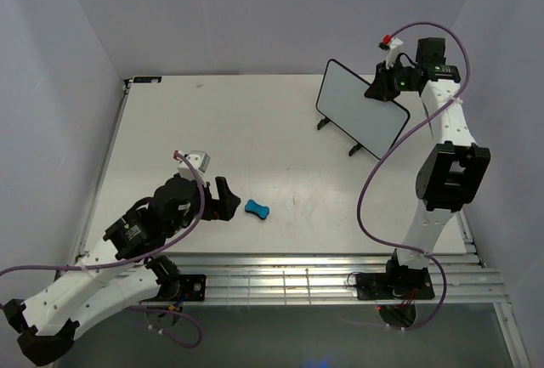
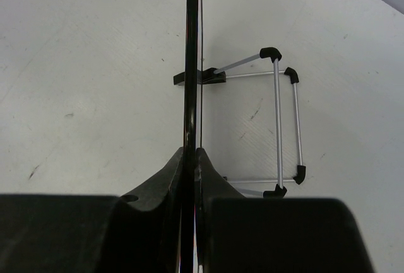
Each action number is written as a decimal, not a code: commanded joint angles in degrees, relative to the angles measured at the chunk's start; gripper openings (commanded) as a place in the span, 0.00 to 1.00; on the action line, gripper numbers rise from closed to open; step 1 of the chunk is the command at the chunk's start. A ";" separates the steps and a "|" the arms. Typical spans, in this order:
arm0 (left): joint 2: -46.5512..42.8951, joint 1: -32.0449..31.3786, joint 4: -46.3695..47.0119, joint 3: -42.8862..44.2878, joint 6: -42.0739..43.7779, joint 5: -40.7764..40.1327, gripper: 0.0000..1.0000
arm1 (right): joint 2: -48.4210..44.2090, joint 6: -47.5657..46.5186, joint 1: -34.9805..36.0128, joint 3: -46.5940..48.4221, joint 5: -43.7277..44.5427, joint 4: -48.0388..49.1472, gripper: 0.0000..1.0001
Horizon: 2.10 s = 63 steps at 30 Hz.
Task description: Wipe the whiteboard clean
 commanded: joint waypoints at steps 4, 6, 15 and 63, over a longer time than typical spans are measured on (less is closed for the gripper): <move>-0.02 0.13 1.14 -0.44 -0.09 -0.77 0.98 | 0.23 -0.26 -1.02 -0.31 -5.82 4.93 0.08; -0.19 0.13 1.14 -0.53 -0.09 -0.68 0.98 | 0.66 -0.08 -1.28 -0.22 -6.78 5.11 0.08; 0.43 0.04 1.32 -0.53 0.09 -0.50 0.98 | 2.60 1.33 -1.29 -1.71 -7.14 7.40 0.08; 0.60 0.13 1.84 -0.88 0.35 0.02 0.98 | 5.06 8.36 3.02 -5.85 5.69 19.79 0.89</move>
